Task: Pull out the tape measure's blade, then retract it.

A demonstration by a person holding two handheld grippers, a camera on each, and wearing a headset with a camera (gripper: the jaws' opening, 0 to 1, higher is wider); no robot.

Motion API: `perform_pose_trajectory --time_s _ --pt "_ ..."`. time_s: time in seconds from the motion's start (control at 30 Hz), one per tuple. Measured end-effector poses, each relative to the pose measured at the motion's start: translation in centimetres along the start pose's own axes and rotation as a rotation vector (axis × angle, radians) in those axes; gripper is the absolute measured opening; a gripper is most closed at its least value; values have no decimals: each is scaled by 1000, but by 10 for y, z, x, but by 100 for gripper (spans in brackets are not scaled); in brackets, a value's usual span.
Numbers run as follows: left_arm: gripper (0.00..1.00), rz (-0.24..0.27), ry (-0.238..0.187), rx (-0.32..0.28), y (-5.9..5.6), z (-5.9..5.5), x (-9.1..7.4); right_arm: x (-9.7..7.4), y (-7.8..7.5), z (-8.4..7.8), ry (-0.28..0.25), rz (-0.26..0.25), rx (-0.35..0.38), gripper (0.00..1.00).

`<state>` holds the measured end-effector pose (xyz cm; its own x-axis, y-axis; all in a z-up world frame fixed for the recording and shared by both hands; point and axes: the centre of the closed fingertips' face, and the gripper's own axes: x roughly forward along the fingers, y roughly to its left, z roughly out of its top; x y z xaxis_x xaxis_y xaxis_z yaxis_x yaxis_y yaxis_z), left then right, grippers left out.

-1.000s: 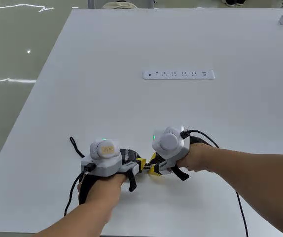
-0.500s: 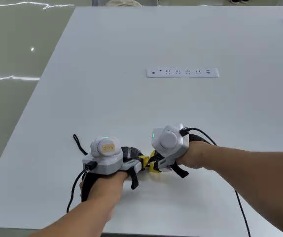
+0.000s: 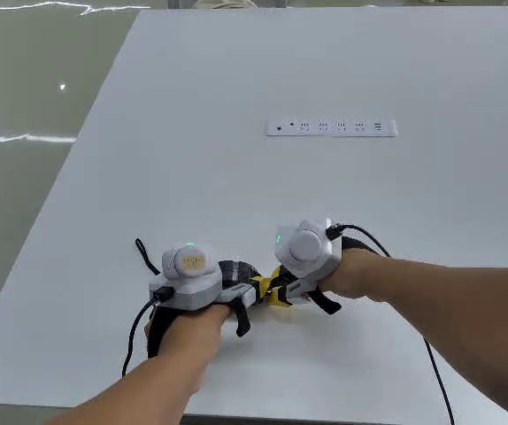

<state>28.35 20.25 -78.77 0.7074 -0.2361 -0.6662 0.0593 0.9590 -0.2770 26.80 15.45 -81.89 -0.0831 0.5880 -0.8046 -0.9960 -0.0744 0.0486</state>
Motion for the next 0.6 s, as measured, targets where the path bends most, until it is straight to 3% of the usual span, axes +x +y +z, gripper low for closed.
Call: perform_pose_trajectory --time_s 0.43,0.53,0.6 --pt "61 -18 3 0 -1 -1 0 1 -1 1 -7 -4 9 14" --pt "62 -24 -2 19 -1 -1 0 1 1 0 1 -10 22 16" --pt "62 -58 -4 51 -3 -2 0 1 2 -1 15 -20 22 16"
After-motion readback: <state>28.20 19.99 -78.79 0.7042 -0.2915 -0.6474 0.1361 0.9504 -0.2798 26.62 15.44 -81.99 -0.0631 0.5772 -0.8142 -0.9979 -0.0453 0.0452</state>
